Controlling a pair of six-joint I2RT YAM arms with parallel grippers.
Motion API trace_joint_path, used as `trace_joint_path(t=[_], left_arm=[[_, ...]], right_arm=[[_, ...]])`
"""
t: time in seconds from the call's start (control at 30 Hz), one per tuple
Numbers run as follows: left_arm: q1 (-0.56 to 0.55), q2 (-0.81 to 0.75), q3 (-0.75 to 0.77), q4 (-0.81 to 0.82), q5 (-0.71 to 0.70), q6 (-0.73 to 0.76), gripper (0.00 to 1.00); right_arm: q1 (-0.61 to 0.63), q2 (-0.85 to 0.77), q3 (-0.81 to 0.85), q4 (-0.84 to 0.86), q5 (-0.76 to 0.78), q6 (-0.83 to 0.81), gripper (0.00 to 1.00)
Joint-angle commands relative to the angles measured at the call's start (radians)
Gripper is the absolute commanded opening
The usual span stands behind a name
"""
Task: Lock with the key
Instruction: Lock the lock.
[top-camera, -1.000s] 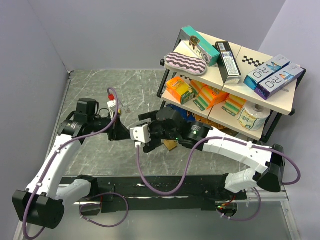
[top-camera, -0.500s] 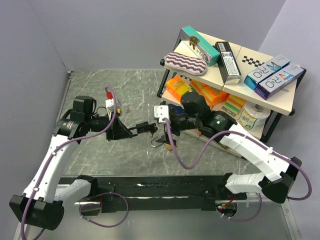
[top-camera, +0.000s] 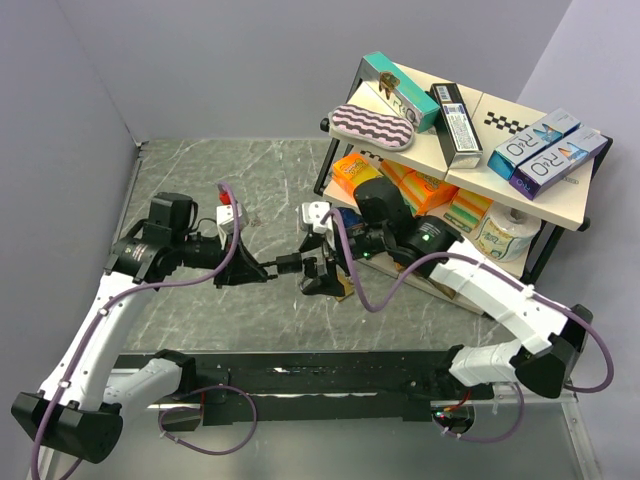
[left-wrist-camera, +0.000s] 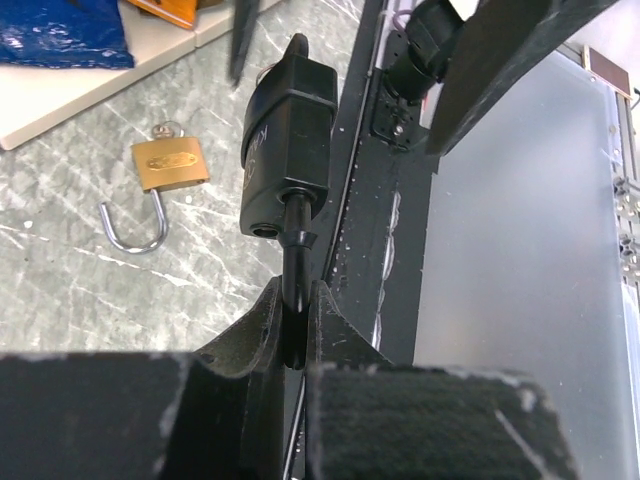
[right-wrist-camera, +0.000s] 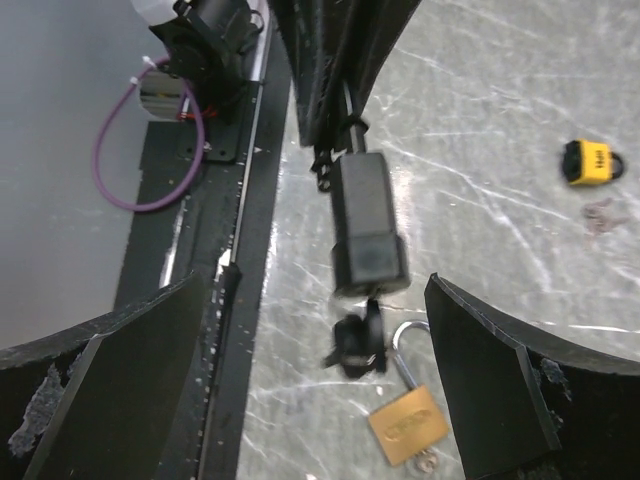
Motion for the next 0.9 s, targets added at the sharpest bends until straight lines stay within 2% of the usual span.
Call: trace_joint_path(t=[0.0,0.17,0.3,0.4,0.67,0.73,0.83,0.87], left_arm=[[-0.016,-0.023,0.062,0.076,0.052,0.014,0.01],[-0.017,-0.027,0.064,0.109,0.058,-0.018,0.01],[-0.019,-0.029,0.064,0.112,0.053,-0.019,0.01],[-0.02,-0.03,0.067,0.114,0.053,-0.02,0.01],[-0.022,-0.033,0.072,0.128,0.064,-0.029,0.01],[-0.022,-0.035,0.073,0.126,0.07,-0.029,0.01],[-0.022,-0.036,0.072,0.132,0.075,-0.034,0.01],[-0.022,-0.035,0.067,0.137,0.07,-0.038,0.01]], right_arm=[[-0.005,0.04,0.06,0.053,-0.067,0.076,0.99],[-0.005,0.052,0.037,0.084,-0.079,0.071,0.91],[-0.002,0.055,0.023,0.102,-0.108,0.078,0.72],[0.0,0.061,0.026,0.105,-0.121,0.078,0.65],[0.005,0.092,0.035,0.087,-0.159,0.078,0.61],[0.005,0.095,0.031,0.091,-0.158,0.082,0.63],[0.003,0.101,0.029,0.087,-0.152,0.079,0.72],[0.003,0.103,0.031,0.082,-0.153,0.078,0.68]])
